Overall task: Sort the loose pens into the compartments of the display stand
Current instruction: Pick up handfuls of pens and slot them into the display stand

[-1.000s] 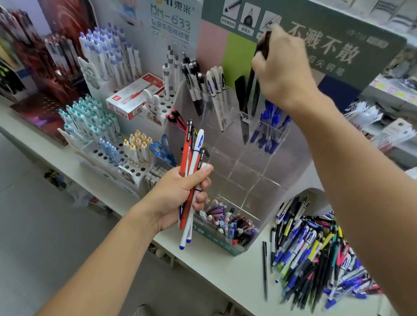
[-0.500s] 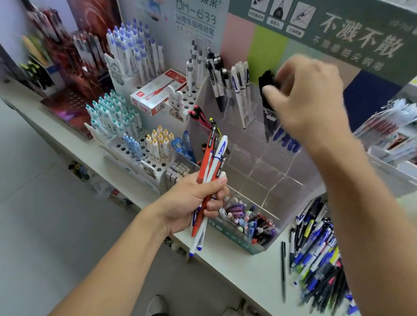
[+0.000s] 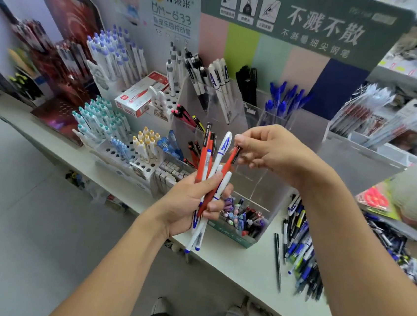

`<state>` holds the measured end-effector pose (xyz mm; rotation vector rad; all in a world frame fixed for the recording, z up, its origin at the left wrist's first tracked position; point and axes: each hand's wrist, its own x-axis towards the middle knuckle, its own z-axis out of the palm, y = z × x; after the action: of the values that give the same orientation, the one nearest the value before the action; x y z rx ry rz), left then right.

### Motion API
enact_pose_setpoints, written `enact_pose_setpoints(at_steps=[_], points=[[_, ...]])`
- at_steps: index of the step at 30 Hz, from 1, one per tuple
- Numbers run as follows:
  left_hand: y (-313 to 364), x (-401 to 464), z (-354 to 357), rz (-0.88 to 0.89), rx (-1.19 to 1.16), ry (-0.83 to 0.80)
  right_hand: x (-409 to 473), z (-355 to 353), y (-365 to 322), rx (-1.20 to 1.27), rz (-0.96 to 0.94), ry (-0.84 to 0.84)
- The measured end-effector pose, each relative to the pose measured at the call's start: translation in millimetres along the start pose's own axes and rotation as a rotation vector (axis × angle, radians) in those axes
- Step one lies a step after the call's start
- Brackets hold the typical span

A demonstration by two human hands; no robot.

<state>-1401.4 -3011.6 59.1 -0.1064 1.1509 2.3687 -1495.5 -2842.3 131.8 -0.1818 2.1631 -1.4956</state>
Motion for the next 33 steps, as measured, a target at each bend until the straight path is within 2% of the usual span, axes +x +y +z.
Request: enact_pose_setpoints(at_steps=[3, 5, 7, 8, 10, 12, 14, 18, 21, 26, 30, 33], points=[[-4, -1, 0, 0.007, -0.082, 0.021, 0, 8, -1, 0.134, -0.008, 0.046], [-7, -3, -5, 0.015, -0.101, 0.057, 4, 10, 1, 0.16, -0.066, 0.23], [-10, -6, -12, 0.027, 0.022, 0.126, 7, 9, -1, 0.105, -0.184, 0.461], [-12, -7, -15, 0.042, 0.166, 0.181, 6, 7, -4, 0.027, -0.249, 0.486], [-16, -10, -20, 0.095, 0.502, 0.289, 3, 13, -10, -0.132, -0.29, 0.265], [-17, -12, -21, 0.155, 0.722, 0.342, 2, 27, -12, -0.21, -0.191, -0.033], [-16, -13, -22, 0.188, 0.892, 0.374, 8, 40, -10, -0.214, -0.112, -0.17], [-13, -18, -28, 0.231, 1.182, 0.485, 18, 46, 0, -0.15, -0.059, -0.142], [-14, -19, -28, 0.287, 1.29, 0.534, 20, 48, 4, -0.139, -0.028, -0.14], [-12, -23, -36, 0.271, 1.164, 0.478, 18, 36, 0, -0.109, -0.104, -0.019], [-15, -26, -40, 0.182, 1.123, 0.417, 21, 28, 0, -0.189, -0.105, -0.041], [-20, -22, -41, 0.186, 1.144, 0.431, 26, 27, 4, -0.207, -0.072, -0.045]])
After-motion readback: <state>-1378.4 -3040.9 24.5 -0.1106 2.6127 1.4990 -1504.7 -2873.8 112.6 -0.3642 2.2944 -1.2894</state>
